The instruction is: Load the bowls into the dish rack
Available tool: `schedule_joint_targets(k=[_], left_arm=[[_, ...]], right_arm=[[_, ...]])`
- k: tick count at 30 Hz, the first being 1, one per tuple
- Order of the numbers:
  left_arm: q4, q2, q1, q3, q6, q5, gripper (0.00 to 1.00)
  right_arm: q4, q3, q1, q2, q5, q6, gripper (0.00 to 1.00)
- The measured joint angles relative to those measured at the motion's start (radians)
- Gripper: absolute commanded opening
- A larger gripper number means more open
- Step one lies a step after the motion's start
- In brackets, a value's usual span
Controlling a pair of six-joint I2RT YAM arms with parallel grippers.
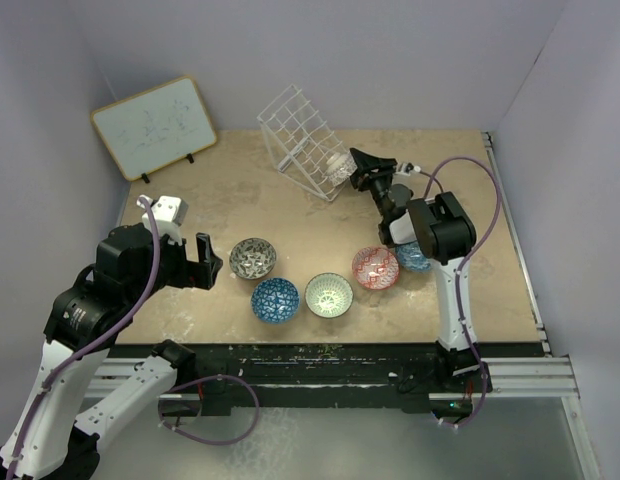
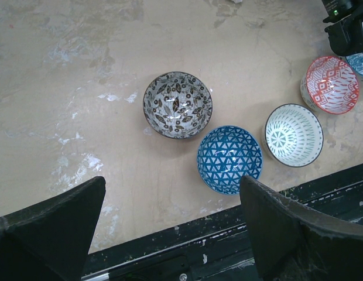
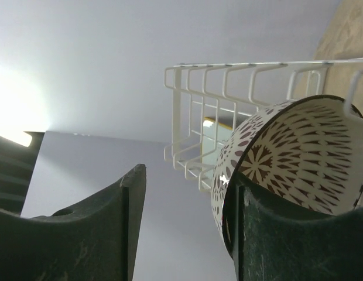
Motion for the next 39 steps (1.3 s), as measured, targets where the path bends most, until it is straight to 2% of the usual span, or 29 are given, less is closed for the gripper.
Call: schedule_joint_targets(k=[10, 17, 28, 39], left_arm=[[0.0, -0.008, 0.0, 0.0, 0.0, 0.001, 0.99], [0.0, -0.02, 0.0, 0.0, -0.001, 0.001, 0.99], [0.005, -0.02, 0.0, -0.004, -0.001, 0.007, 0.99], [0.021, -0.019, 0.0, -0.005, -0.001, 0.009, 0.99]], right_arm=[[-0.06, -0.087, 0.001, -0.106, 0.001, -0.008, 0.68], [-0.1, -0.095, 0.001, -0.12, 0.001, -0.011, 0.77], [-0.167, -0.097, 0.001, -0.12, 0.001, -0.01, 0.8], [-0.398, -0.141, 0.001, -0.192, -0.003, -0.031, 0.83]])
